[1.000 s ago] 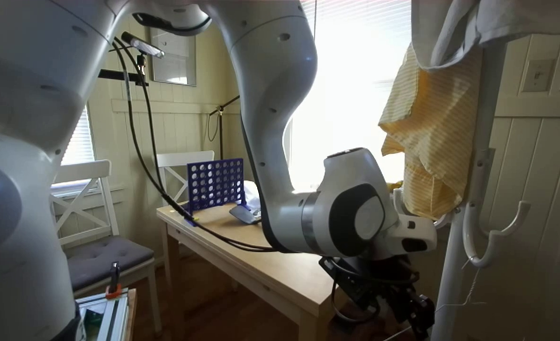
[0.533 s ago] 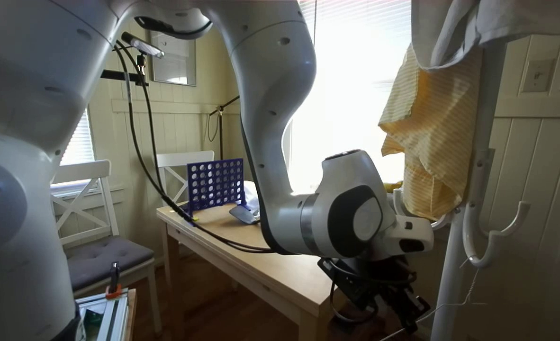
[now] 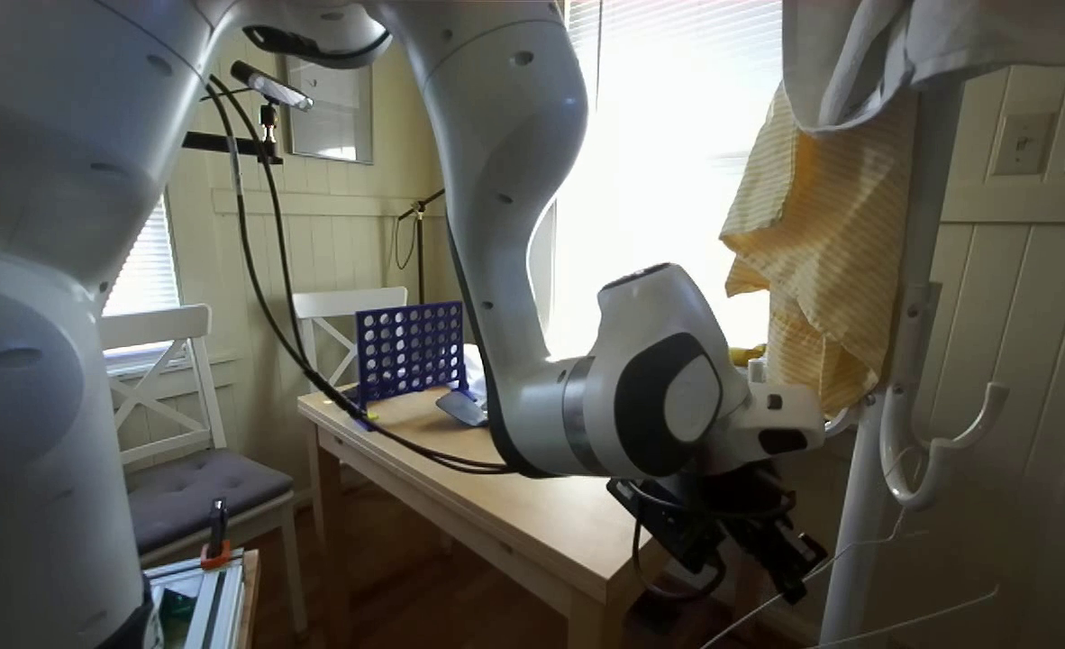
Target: Take the hanger off the bottom right hook and hang it on the top left hook
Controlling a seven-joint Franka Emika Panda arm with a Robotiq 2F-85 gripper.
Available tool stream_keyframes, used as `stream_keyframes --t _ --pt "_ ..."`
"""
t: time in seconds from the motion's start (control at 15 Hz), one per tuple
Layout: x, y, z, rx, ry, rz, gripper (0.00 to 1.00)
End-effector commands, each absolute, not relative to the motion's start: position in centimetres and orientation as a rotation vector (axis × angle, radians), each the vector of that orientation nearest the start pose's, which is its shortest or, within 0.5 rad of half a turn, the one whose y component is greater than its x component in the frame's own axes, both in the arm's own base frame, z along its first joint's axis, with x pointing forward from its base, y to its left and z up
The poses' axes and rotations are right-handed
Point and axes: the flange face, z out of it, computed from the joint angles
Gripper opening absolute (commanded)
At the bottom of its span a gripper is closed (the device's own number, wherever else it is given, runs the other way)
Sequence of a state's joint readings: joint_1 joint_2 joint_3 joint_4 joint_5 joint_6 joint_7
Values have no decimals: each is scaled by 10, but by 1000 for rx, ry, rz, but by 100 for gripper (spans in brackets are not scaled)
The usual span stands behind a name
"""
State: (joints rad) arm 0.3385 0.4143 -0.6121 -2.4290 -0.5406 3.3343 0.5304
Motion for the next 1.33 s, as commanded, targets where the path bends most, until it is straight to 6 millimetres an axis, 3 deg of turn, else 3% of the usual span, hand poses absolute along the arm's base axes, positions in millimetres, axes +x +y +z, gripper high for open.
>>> stream_keyframes --t 0.0,0.2,0.67,1.0,1.27 --pt "492 -102 254 -3156 302 -1009 1" --pt "488 -109 266 -3159 307 -1001 1" --pt "473 -98 247 -3175 411 -850 1" --pt "461 -99 244 -3105 531 -878 1" --pt "463 -97 259 -3055 585 -873 1"
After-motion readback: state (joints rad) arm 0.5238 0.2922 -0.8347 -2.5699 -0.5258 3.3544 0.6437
